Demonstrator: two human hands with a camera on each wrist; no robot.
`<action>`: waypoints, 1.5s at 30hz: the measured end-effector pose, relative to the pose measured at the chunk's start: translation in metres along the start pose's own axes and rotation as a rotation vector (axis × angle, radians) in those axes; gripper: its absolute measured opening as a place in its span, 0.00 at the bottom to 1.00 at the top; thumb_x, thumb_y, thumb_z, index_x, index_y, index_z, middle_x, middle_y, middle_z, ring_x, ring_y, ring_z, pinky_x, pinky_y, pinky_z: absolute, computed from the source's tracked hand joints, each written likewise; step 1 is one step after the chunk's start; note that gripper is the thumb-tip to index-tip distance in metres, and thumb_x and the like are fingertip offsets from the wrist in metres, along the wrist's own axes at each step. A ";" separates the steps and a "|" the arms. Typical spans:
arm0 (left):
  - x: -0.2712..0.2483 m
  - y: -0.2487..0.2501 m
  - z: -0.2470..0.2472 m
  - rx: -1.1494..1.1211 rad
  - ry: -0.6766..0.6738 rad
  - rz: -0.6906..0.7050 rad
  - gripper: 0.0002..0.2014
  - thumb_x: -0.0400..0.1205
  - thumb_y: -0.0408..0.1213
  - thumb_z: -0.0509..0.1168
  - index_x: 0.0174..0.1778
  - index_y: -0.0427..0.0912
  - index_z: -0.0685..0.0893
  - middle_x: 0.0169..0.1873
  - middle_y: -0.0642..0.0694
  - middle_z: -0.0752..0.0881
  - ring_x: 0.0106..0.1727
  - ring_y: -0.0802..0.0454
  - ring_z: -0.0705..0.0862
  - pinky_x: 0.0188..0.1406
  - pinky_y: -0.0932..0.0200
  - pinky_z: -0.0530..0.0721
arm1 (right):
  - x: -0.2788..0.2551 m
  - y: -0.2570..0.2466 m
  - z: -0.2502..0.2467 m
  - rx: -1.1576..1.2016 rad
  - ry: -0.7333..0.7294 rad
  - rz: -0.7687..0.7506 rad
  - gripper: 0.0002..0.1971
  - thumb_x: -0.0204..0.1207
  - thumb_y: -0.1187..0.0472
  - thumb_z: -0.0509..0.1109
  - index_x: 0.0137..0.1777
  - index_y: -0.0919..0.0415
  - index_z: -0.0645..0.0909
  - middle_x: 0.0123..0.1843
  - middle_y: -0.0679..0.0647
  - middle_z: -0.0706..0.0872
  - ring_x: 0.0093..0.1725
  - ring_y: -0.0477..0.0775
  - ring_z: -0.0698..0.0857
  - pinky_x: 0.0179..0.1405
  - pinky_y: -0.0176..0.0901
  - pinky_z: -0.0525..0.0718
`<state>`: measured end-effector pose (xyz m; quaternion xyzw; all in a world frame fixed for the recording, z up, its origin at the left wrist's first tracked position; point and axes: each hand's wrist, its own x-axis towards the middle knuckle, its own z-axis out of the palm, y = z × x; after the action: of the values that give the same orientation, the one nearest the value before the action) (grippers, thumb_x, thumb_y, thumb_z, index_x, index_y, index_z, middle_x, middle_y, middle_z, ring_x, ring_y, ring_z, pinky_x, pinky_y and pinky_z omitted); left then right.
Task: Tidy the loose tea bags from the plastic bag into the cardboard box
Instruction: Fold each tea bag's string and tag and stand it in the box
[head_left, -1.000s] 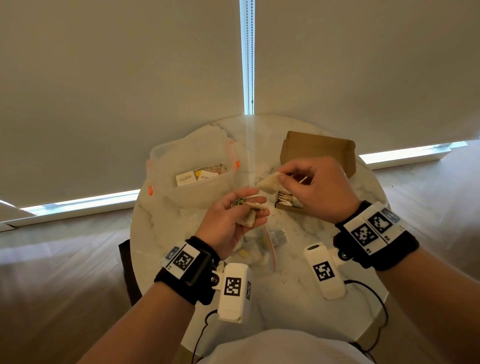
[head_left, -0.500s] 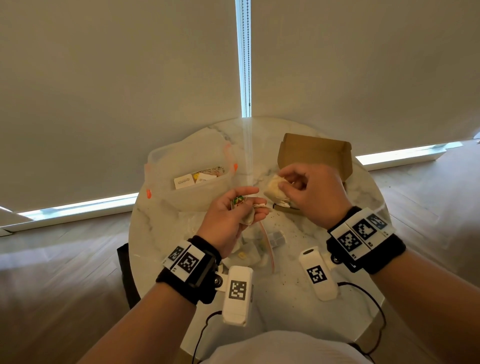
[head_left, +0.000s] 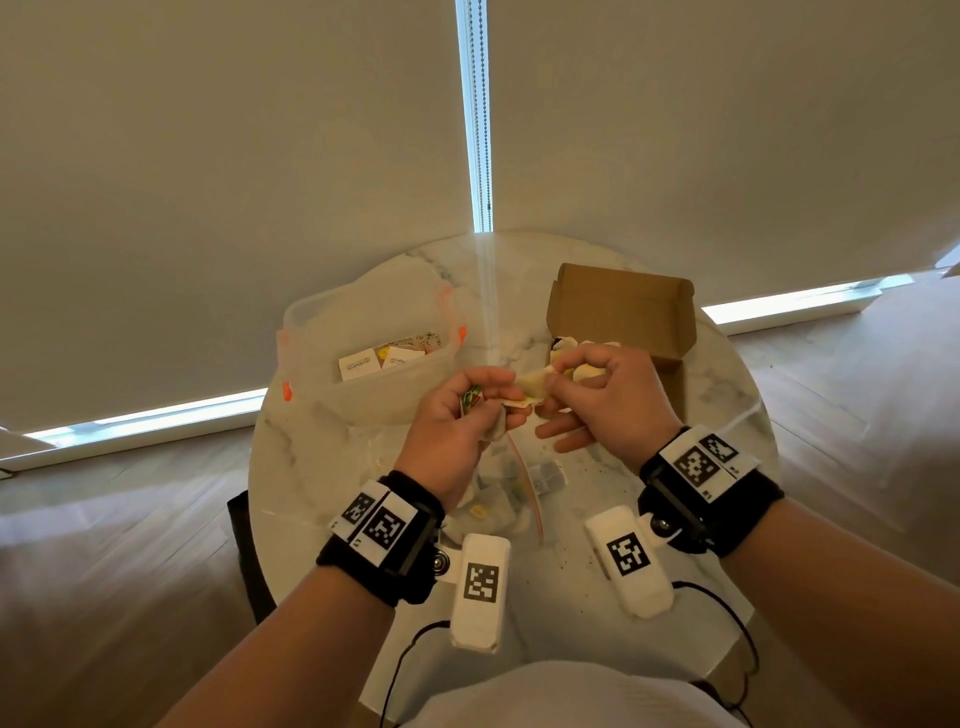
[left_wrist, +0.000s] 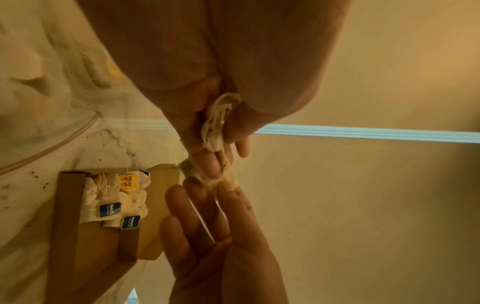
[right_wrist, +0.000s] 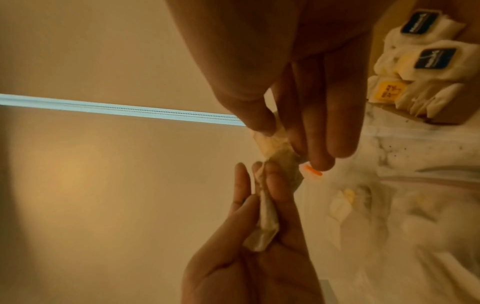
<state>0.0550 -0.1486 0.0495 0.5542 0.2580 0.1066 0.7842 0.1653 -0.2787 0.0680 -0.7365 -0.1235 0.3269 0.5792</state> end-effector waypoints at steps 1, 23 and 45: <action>0.001 -0.001 0.001 0.041 -0.006 0.012 0.16 0.85 0.17 0.55 0.54 0.38 0.84 0.48 0.40 0.88 0.46 0.47 0.89 0.54 0.56 0.87 | -0.001 -0.001 0.001 0.021 -0.019 0.015 0.05 0.80 0.62 0.72 0.53 0.62 0.82 0.39 0.65 0.91 0.34 0.66 0.92 0.32 0.61 0.91; 0.006 0.001 -0.008 -0.160 0.063 -0.313 0.17 0.83 0.45 0.66 0.55 0.33 0.86 0.41 0.38 0.88 0.28 0.52 0.78 0.24 0.62 0.78 | 0.011 0.000 -0.009 -0.046 -0.085 -0.251 0.05 0.74 0.70 0.76 0.49 0.68 0.88 0.40 0.67 0.90 0.33 0.60 0.87 0.44 0.64 0.88; 0.004 0.014 -0.003 -0.370 -0.017 -0.345 0.11 0.77 0.40 0.67 0.47 0.35 0.85 0.33 0.43 0.82 0.30 0.52 0.79 0.27 0.64 0.80 | 0.013 0.020 -0.013 -0.237 -0.118 -0.579 0.12 0.70 0.72 0.79 0.51 0.59 0.90 0.46 0.45 0.91 0.47 0.40 0.90 0.51 0.29 0.85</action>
<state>0.0587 -0.1395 0.0604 0.3498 0.3182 0.0123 0.8810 0.1793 -0.2874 0.0468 -0.7127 -0.3987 0.1738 0.5504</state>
